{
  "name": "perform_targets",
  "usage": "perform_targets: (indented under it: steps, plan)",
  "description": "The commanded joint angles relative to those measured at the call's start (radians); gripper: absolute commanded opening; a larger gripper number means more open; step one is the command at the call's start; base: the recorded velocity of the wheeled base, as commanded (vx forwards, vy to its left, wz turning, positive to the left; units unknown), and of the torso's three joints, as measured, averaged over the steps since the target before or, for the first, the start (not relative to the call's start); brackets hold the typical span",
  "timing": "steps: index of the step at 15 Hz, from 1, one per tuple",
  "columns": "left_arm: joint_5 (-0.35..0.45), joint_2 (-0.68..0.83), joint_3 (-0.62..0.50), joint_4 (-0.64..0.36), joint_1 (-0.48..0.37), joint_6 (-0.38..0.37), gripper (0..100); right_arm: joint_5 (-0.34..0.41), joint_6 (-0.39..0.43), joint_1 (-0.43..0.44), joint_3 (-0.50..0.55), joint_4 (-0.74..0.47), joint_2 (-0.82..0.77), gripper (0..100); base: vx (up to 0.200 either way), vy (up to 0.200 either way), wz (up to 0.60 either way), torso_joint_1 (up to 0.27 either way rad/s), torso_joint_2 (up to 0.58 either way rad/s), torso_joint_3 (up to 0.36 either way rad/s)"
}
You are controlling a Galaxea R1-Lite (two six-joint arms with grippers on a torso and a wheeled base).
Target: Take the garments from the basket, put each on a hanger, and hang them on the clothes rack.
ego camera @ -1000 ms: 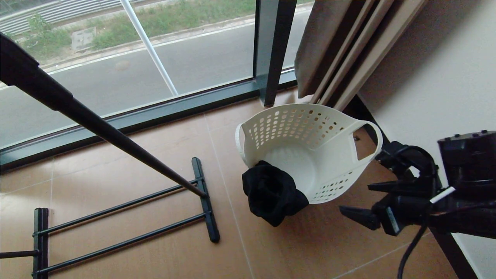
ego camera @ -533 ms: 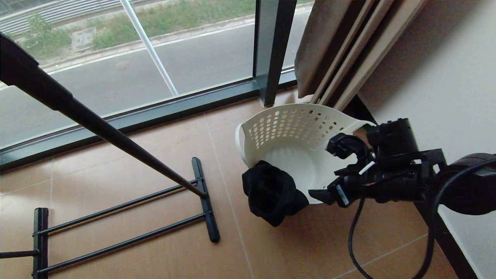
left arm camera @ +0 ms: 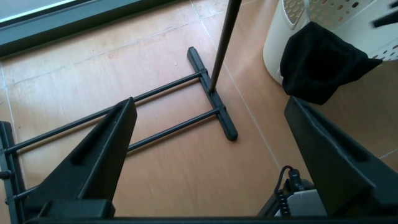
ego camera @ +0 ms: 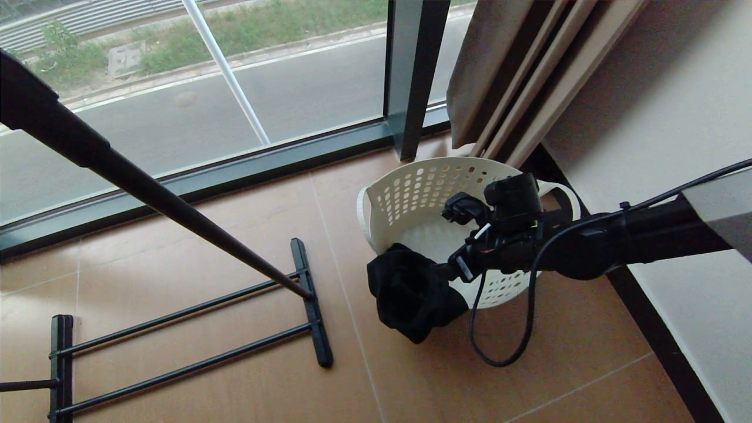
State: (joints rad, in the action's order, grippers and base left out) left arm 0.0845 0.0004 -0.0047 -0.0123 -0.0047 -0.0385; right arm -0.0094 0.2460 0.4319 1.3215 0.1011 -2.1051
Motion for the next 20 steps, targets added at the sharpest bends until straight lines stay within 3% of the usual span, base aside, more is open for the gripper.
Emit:
perform_targets:
  steps: [1, 10, 20]
  plan:
    - [0.000, 0.000, 0.000, 0.000, 0.000, 0.000, 100, -0.003, 0.015, 0.002, 0.082, 0.000, -0.110, 100, 0.000, 0.000, 0.00, 0.000, 0.00, 0.000]
    - [0.000, 0.000, 0.000, 0.000, 0.000, 0.000, 100, -0.004, 0.047, 0.004, 0.245, 0.002, -0.262, 100, 0.000, 0.000, 0.00, 0.000, 0.00, 0.000]
    - [0.000, 0.000, 0.000, 0.000, 0.000, 0.000, 100, -0.003, 0.044, 0.004, 0.297, 0.005, -0.323, 100, 0.000, 0.000, 0.00, 0.000, 0.00, 0.000]
